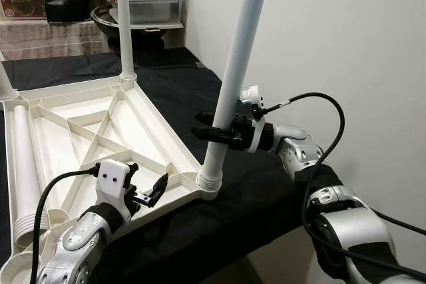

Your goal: Building children table

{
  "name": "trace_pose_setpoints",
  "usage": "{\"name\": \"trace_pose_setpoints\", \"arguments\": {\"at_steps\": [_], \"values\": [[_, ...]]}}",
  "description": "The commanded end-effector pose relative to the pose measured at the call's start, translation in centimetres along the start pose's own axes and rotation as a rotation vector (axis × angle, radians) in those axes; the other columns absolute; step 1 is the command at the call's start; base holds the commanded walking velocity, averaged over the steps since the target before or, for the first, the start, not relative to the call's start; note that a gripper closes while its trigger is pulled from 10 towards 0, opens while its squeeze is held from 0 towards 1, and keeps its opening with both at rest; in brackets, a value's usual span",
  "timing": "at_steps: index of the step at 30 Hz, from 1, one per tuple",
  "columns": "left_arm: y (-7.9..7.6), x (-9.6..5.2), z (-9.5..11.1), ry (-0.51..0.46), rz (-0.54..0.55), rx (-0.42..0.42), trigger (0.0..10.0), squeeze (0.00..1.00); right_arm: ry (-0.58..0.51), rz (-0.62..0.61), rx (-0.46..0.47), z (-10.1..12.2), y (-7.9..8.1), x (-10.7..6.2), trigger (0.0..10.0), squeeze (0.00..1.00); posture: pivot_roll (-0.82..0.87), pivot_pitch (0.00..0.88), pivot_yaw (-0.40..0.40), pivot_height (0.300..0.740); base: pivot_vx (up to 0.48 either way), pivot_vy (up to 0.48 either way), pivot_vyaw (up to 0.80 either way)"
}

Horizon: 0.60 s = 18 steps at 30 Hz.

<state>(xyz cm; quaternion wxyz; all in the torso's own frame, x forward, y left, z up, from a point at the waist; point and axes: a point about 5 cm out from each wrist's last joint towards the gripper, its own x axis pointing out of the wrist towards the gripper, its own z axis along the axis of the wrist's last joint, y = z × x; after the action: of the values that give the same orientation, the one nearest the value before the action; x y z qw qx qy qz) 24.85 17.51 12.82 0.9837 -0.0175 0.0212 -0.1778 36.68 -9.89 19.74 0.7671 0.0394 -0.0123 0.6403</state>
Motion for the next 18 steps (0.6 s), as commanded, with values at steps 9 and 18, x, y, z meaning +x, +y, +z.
{"name": "trace_pose_setpoints", "arguments": {"at_steps": [9, 18], "values": [[-0.5, -0.1, -0.3, 0.009, -0.004, -0.013, 10.0, 0.00, 0.024, -0.090, 0.059, -2.9, 0.3, -0.3, 0.0, 0.00, 0.08, 0.000, -0.156, 0.740, 0.000, 0.000, 0.00], [-0.4, -0.3, -0.4, 0.011, 0.007, -0.020, 10.0, 0.00, 0.181, -0.721, 0.061, -5.9, -1.0, -0.3, 0.0, 0.00, 0.07, 0.000, -0.153, 0.740, 0.000, 0.000, 0.00]]}}
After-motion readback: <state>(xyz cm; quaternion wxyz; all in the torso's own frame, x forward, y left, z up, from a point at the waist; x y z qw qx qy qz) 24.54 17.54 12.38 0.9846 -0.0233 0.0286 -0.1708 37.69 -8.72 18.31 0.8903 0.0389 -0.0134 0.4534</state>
